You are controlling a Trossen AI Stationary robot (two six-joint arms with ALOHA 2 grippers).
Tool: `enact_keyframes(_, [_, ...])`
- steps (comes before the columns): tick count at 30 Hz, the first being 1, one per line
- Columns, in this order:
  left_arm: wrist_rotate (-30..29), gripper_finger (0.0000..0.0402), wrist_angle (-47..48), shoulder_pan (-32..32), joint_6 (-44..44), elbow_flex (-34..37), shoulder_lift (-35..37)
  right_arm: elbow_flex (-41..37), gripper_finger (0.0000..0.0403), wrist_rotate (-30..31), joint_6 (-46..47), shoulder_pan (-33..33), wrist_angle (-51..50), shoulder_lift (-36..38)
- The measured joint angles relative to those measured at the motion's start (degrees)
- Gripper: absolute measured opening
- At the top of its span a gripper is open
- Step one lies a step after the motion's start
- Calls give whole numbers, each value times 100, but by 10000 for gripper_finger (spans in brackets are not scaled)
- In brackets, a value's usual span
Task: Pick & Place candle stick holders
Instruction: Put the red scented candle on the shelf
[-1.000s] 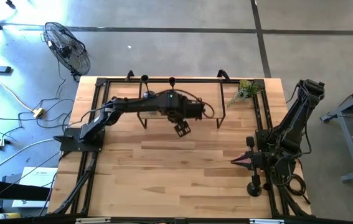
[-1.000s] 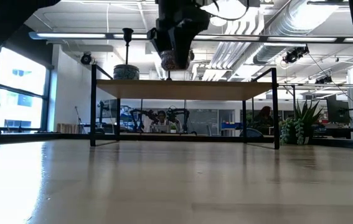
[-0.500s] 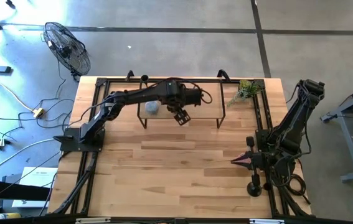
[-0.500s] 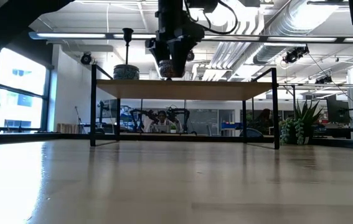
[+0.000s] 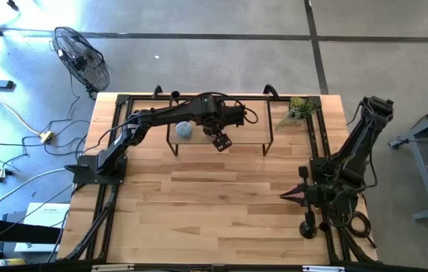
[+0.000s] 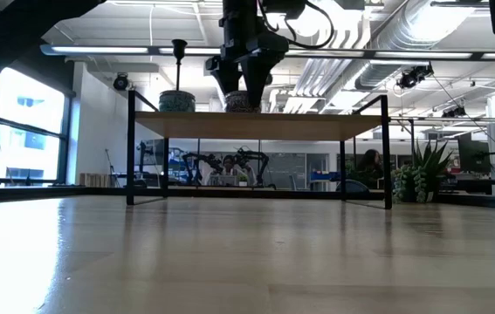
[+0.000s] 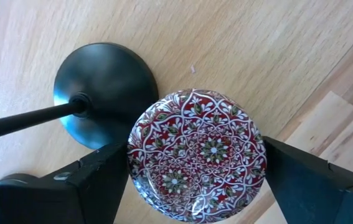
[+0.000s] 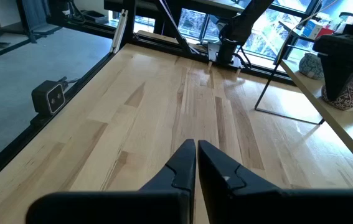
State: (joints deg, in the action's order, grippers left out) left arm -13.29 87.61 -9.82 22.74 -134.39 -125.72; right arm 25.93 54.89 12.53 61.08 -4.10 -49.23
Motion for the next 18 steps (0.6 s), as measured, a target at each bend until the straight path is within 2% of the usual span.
enact_keyframes(18, [57, 339, -105, 7, -150, -61, 113, 0, 12, 13, -18, 0, -4, 2])
